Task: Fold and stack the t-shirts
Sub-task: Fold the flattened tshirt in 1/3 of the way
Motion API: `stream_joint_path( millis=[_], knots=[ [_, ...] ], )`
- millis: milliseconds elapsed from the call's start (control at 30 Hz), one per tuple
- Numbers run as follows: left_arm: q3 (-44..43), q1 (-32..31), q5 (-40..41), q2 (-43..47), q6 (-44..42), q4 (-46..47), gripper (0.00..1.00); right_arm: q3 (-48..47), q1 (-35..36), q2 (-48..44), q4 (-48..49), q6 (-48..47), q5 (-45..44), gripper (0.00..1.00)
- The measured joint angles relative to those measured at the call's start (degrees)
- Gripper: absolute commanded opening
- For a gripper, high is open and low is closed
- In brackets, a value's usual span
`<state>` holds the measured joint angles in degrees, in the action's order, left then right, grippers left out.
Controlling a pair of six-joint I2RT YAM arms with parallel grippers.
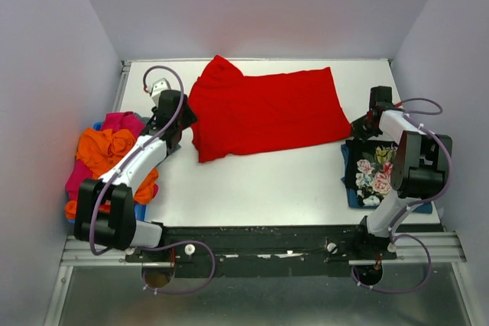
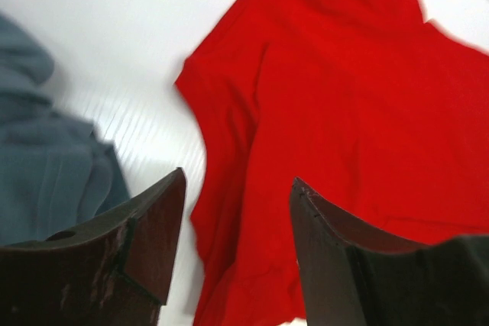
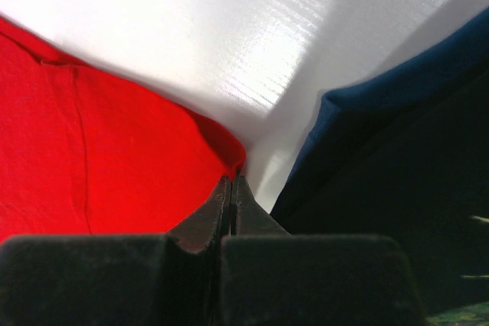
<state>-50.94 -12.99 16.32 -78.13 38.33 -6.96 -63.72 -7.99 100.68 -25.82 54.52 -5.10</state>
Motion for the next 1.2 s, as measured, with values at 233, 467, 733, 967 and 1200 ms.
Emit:
stream_joint_path(
  millis=[233, 467, 733, 967, 1200],
  knots=[
    [5.33, -0.63, 0.09, 7.74, 5.9, -4.44, 0.56, 0.04, 0.15, -0.44, 0.5, -0.55, 0.02, 0.01],
    [5.73, -0.68, 2.69, 7.61, 13.09, -9.35, 0.52, 0.26, 0.15, -1.51, 1.4, -0.55, 0.5, 0.01],
    [5.09, -0.7, 1.86, -2.62, 16.28, -9.05, 0.53, 0.5, 0.15, -1.51, 2.14, -0.55, 1.81, 0.01],
    [3.13, -0.74, 0.46, -8.72, 16.63, -8.39, 0.52, 0.74, 0.15, -1.51, 2.23, -0.57, 2.05, 0.01],
    [2.6, -0.74, -1.6, -12.85, 17.09, -6.4, 0.47, 0.85, 0.15, -1.51, 2.29, -0.57, 2.49, 0.01]
  ],
)
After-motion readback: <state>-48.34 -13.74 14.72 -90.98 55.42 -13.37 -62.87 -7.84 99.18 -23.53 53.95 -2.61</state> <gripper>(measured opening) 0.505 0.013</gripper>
